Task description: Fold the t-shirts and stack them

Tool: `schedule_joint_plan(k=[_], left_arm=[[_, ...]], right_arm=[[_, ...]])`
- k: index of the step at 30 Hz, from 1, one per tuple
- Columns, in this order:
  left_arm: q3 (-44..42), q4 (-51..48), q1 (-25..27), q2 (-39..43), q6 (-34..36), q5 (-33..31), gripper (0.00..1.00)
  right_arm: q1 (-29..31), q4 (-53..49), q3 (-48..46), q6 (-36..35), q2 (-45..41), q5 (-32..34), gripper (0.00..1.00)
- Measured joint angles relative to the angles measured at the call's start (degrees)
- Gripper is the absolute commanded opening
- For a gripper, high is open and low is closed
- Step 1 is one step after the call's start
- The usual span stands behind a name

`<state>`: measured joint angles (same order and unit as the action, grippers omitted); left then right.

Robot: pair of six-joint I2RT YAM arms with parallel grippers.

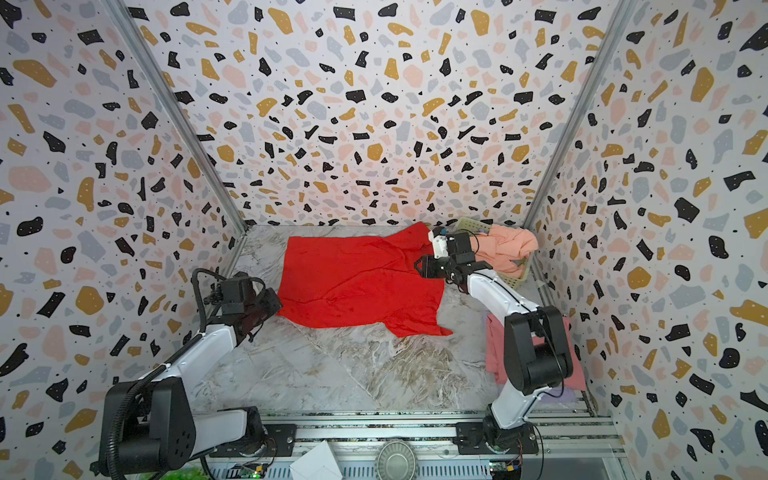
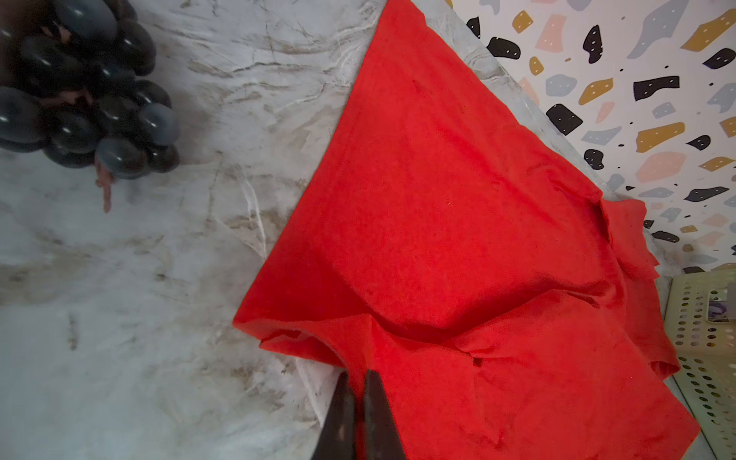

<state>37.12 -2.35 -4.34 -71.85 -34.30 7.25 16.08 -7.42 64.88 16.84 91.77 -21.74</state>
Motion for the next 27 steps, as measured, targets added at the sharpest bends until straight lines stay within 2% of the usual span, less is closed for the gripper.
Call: schedule_joint_plan(k=[4, 9, 19, 21, 22, 25, 27], left_arm=[[0.0, 0.2, 0.0, 0.0, 0.0, 0.1, 0.00], [-0.8, 0.5, 0.0, 0.0, 0.0, 0.3, 0.00], [-1.0, 0.1, 0.0, 0.1, 0.1, 0.3, 0.00], [-1.0, 0.1, 0.0, 0.1, 0.0, 0.4, 0.00], [-1.0, 0.1, 0.0, 0.1, 0.0, 0.5, 0.00], [-1.0, 0.1, 0.0, 0.1, 0.0, 0.7, 0.00], [-1.0, 0.1, 0.0, 0.2, 0.0, 0.8, 0.00]], right_arm=[[0.1, -2.8, -12.9, -1.2, -12.6, 3.7, 0.73], [0.1, -4.2, -26.1, -1.5, -25.4, 6.6, 0.74], [4.2, -2.6, -32.7, -0.4, -22.7, 8.9, 0.74], [5.6, -1.6, -33.8, -0.3, -22.4, 9.4, 0.70], [6.3, -1.3, -34.0, -0.3, -21.9, 9.7, 0.63], [7.5, -0.1, -33.7, -0.4, -18.6, 10.9, 0.25], [8.5, -0.2, -32.7, -0.1, -15.7, 12.3, 0.13]])
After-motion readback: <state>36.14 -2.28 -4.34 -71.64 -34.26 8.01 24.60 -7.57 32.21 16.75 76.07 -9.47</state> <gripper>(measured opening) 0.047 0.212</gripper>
